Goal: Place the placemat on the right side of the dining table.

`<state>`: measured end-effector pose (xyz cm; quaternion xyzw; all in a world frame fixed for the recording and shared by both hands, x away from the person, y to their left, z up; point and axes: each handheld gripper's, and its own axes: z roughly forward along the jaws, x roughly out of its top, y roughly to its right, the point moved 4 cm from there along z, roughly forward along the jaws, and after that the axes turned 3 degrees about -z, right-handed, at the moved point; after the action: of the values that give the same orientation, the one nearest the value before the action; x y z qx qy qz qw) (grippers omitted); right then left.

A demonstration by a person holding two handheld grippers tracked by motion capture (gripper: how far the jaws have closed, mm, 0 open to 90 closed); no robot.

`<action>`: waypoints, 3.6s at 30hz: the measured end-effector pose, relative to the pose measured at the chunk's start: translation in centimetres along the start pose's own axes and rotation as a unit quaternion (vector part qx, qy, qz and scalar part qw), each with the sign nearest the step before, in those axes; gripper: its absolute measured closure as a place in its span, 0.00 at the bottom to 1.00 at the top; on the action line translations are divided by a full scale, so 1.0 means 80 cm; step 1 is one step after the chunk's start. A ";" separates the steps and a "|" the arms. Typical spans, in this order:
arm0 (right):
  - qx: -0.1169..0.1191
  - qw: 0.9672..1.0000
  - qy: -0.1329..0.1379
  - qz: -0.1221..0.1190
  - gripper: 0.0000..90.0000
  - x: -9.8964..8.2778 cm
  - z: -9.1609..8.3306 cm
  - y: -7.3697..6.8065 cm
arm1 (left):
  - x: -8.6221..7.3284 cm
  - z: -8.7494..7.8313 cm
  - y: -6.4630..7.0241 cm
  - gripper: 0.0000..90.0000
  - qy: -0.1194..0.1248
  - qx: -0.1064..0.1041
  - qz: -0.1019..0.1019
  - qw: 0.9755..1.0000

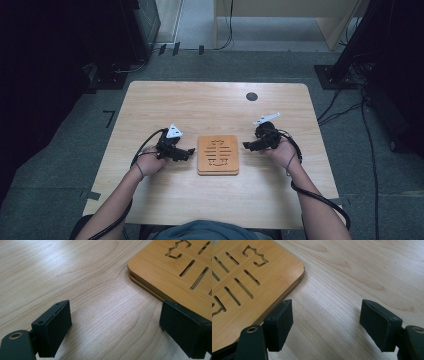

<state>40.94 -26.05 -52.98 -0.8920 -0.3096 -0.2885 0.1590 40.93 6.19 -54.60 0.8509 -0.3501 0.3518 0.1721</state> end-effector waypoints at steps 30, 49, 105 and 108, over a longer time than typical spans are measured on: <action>0.021 0.999 -0.003 -0.030 0.28 0.011 0.012 -0.019 | 0.002 -0.014 -0.001 0.11 0.004 0.001 -0.020 1.000; 0.025 0.999 -0.008 -0.036 0.28 0.015 0.019 -0.028 | 0.002 -0.016 0.004 0.11 0.004 -0.004 -0.018 1.000; 0.019 1.000 0.005 -0.015 0.22 0.048 0.031 -0.062 | -0.004 -0.019 0.000 0.11 0.009 -0.001 -0.033 0.999; 0.022 1.000 0.012 -0.011 0.22 0.051 0.028 -0.065 | -0.004 -0.019 -0.002 0.11 0.010 0.001 -0.032 0.999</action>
<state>41.12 -19.19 -51.68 -0.8814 -0.3237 -0.2938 0.1791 40.14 7.24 -53.75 0.8586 -0.3202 0.3546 0.1855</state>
